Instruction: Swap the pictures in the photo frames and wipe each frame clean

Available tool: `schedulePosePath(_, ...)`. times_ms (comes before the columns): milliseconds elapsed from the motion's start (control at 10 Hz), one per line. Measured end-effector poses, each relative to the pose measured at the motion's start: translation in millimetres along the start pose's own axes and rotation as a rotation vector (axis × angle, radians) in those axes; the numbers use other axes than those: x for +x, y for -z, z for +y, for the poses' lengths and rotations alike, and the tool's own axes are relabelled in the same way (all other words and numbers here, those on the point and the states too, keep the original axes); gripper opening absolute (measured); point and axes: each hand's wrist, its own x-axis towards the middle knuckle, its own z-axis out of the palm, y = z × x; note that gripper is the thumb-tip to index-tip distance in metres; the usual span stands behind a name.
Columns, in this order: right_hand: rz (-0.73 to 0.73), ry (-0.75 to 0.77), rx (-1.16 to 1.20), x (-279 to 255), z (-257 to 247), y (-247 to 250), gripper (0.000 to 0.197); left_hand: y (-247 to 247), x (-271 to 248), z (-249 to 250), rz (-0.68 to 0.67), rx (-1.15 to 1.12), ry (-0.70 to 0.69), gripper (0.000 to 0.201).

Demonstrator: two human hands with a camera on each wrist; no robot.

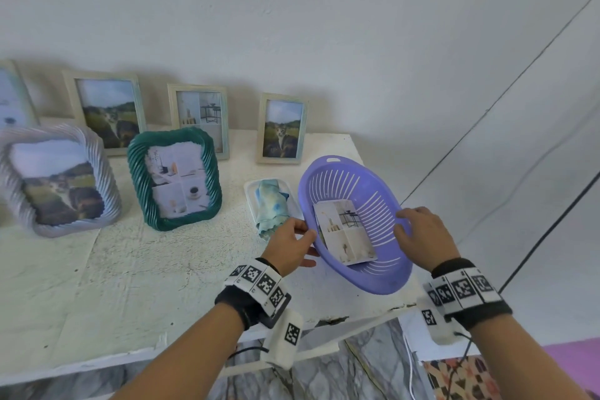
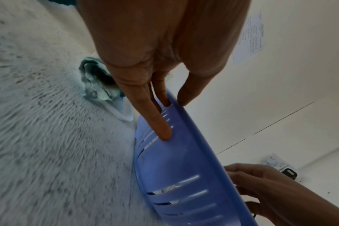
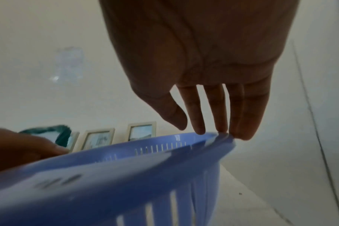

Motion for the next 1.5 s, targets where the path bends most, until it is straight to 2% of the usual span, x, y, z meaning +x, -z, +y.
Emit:
schedulePosePath(100,0.019,-0.034,0.137,-0.6,4.9,-9.8,0.032,7.1,11.9,7.9,0.014,0.061,-0.014,0.017)
schedulePosePath(300,0.09,-0.047,0.258,15.8,-0.8,-18.9,0.03,19.0,48.6,27.2,0.038,0.166,-0.017,0.025)
schedulePosePath(500,0.096,-0.083,0.213,23.1,-17.5,-21.2,0.031,23.8,57.7,33.5,0.046,0.258,-0.017,0.026)
schedulePosePath(600,0.311,0.086,0.211,2.2,-47.0,-22.4,0.024,41.8,52.8,26.1,0.152,0.473,-0.139,0.023)
schedulePosePath(700,0.249,0.394,0.343,-33.5,-94.6,-32.1,0.025,66.7,49.0,15.9,0.283,0.656,-0.168,0.027)
schedulePosePath(800,-0.047,0.482,0.398,-49.9,-129.5,-59.7,0.032,81.5,51.0,6.7,0.271,0.806,-0.093,0.034)
schedulePosePath(900,-0.252,0.369,0.187,-33.5,-141.6,-88.8,0.043,85.8,52.2,1.4,0.207,0.925,-0.001,0.037)
schedulePosePath(1000,-0.29,0.313,0.042,-16.0,-146.5,-102.7,0.049,86.3,52.9,-1.5,0.18,0.931,-0.004,0.024)
schedulePosePath(1200,-0.268,0.318,-0.075,-16.8,-147.6,-114.0,0.051,88.3,53.3,3.7,0.143,0.908,-0.052,0.036)
schedulePosePath(1400,-0.272,0.292,-0.034,-19.8,-148.7,-117.2,0.059,95.6,45.1,0.5,0.07,0.859,-0.093,0.041)
schedulePosePath(1500,-0.266,0.257,0.124,-27.6,-145.8,-114.3,0.052,105.4,33.2,-10.8,0.099,0.798,-0.162,0.044)
